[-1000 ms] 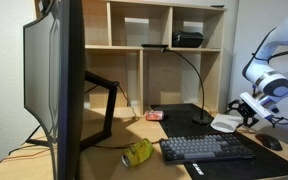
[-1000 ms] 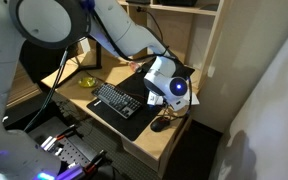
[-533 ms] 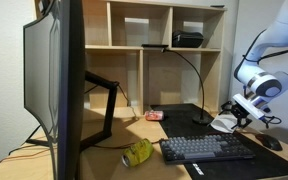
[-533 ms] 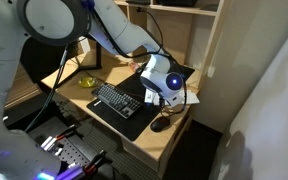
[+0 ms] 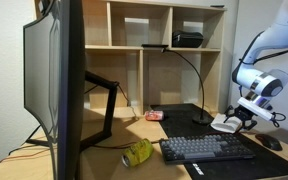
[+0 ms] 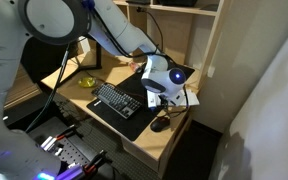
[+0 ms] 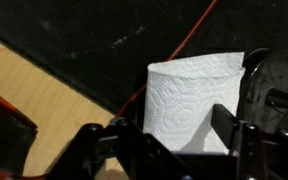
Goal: Move the white envelope to the right
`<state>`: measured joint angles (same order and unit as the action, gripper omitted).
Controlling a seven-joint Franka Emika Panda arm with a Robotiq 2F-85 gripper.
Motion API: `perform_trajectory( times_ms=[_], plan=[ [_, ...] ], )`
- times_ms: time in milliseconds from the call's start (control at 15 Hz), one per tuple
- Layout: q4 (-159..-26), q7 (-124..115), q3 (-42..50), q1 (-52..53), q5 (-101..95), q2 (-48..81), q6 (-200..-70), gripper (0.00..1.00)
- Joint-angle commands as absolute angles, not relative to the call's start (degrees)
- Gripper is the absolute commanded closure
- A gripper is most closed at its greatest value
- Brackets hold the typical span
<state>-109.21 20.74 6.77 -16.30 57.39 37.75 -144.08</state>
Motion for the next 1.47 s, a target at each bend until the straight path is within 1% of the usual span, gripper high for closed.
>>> perform_trajectory(
  times_ms=[0, 133, 200, 267, 467, 667, 933, 1133, 1400],
  plan=[
    [-109.8, 20.8, 5.4, -16.5, 56.8, 38.4, -147.2, 0.55],
    [-109.8, 20.3, 5.2, -16.5, 56.9, 38.6, -148.5, 0.69],
    [-109.8, 19.9, 5.2, -16.6, 57.0, 38.7, -149.2, 0.75],
    [-109.8, 19.5, 5.2, -16.7, 56.9, 38.7, -149.4, 0.84],
    [-109.8, 18.5, 5.4, -16.8, 56.6, 38.6, -150.9, 0.99],
    [-110.3, 14.2, 6.5, -16.3, 55.9, 36.9, -152.3, 1.0],
    [-112.9, 7.0, 10.3, -16.5, 45.9, 28.9, -144.8, 1.0],
    [-113.1, 6.7, 10.3, -19.7, 40.8, 20.8, -131.4, 1.0],
    [-114.1, 9.3, 10.3, -20.9, 43.0, 11.4, -115.3, 1.0]
  ],
)
